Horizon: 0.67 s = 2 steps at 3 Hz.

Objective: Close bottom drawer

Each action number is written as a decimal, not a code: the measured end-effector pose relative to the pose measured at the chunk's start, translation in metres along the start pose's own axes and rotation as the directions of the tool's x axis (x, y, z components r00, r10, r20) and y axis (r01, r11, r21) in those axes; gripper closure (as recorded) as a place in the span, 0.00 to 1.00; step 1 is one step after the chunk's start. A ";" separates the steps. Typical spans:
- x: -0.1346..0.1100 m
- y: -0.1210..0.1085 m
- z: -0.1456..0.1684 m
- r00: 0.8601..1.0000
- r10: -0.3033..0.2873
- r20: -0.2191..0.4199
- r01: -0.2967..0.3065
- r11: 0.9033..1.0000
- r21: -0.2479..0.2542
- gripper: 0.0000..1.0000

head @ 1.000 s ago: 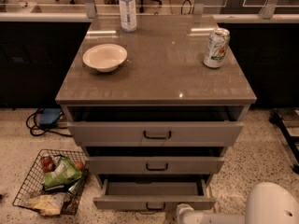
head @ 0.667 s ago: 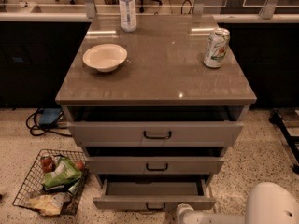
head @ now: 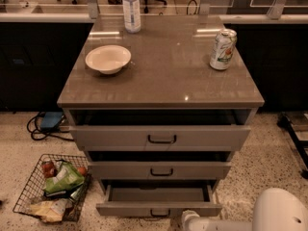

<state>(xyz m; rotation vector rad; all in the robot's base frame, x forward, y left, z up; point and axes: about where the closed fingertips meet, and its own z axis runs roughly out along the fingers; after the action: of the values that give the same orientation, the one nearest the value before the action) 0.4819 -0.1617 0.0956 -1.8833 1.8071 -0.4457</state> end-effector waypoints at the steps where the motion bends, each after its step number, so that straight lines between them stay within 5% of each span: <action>1: 0.000 0.000 0.000 1.000 0.000 0.000 0.000 1.000 0.000 0.87; 2: 0.000 0.000 0.000 1.000 0.000 0.000 0.000 1.000 0.000 0.64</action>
Offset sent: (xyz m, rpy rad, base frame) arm -0.0001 0.0000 0.0000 0.0000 0.0000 0.0000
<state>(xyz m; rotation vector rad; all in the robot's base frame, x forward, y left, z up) 0.4817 -0.1617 0.0955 -1.8833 1.8071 -0.4456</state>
